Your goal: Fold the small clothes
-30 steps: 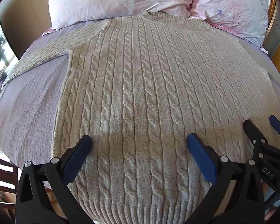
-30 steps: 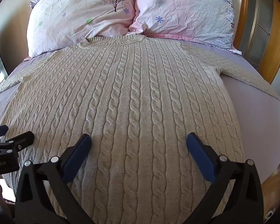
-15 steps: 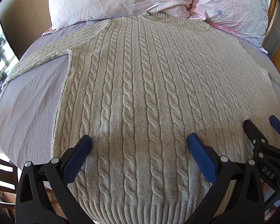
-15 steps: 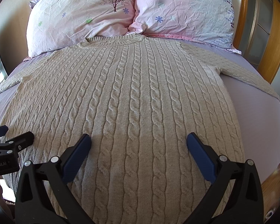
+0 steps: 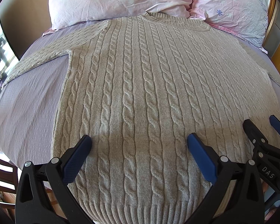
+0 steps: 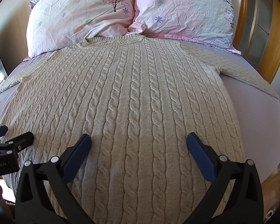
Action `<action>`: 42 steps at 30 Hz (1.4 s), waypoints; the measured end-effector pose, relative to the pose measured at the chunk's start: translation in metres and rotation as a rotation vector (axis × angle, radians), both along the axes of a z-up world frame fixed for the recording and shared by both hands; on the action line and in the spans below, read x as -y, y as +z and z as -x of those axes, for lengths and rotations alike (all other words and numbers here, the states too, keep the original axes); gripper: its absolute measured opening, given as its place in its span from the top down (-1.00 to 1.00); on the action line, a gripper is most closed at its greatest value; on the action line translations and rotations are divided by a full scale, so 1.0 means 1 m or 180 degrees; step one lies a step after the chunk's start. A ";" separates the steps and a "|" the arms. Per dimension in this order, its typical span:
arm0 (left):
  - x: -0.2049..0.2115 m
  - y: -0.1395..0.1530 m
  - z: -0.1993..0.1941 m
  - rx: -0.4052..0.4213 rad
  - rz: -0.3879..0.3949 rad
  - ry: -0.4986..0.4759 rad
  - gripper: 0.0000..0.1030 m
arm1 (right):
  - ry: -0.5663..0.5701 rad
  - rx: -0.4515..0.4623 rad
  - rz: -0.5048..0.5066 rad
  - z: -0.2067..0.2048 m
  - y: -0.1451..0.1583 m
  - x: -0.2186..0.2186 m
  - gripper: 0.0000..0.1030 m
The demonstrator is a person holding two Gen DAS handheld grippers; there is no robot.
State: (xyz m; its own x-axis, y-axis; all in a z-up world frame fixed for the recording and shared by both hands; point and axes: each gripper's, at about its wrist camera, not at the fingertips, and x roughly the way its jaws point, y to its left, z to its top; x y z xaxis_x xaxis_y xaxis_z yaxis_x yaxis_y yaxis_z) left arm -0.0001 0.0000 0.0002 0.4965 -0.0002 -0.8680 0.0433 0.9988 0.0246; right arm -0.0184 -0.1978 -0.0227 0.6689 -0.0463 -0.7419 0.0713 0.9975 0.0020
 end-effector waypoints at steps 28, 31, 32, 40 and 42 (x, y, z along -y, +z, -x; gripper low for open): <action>-0.001 0.001 -0.001 -0.0004 -0.0002 -0.0002 -0.97 | -0.0002 -0.0027 0.0001 -0.005 -0.002 -0.002 -0.97; -0.001 0.003 -0.003 -0.0004 -0.0002 -0.0003 -0.97 | -0.0003 -0.0039 0.0002 -0.004 -0.001 -0.001 -0.97; -0.001 0.003 -0.003 -0.0006 -0.0002 -0.0003 -0.97 | 0.0002 -0.0041 0.0007 -0.004 -0.002 -0.001 -0.97; -0.001 0.001 -0.003 -0.0015 -0.0005 -0.0012 -0.97 | 0.0155 0.0069 -0.0001 0.000 -0.004 0.001 -0.97; 0.000 -0.001 -0.001 -0.0001 -0.0012 -0.0039 -0.97 | 0.0347 0.0220 -0.0027 0.005 -0.004 0.004 -0.97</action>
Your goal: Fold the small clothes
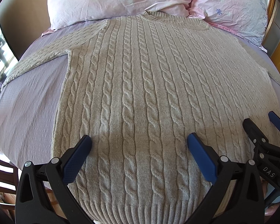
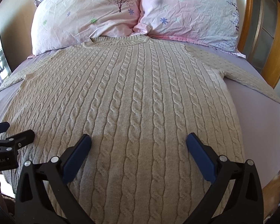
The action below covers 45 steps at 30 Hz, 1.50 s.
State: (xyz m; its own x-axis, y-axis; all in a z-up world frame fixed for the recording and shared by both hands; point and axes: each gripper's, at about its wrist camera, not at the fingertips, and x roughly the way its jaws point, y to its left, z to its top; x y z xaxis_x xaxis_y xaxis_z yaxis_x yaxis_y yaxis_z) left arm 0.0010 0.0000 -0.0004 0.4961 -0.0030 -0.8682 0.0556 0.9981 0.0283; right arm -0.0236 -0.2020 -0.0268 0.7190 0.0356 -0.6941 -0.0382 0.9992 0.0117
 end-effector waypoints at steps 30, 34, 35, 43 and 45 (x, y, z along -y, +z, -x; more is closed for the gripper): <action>-0.172 0.056 -0.019 0.1750 0.1159 0.0711 -0.97 | -0.2894 0.0878 -0.1949 -0.047 0.052 0.427 0.86; -0.213 0.056 -0.027 0.1740 0.0935 0.0985 -0.97 | -0.1646 0.1287 -0.1439 -0.083 0.132 0.304 0.86; -0.221 0.055 -0.031 0.1694 0.0918 0.0994 -0.97 | -0.1297 0.1331 -0.1376 -0.092 0.145 0.267 0.86; -0.278 0.039 -0.063 0.1331 0.1185 0.1456 -0.97 | 0.1270 0.0199 -0.1295 -0.158 0.105 -0.034 0.50; -0.302 0.031 -0.070 0.1200 0.1352 0.1734 -0.97 | 0.1380 0.0063 -0.1257 -0.154 0.090 -0.052 0.32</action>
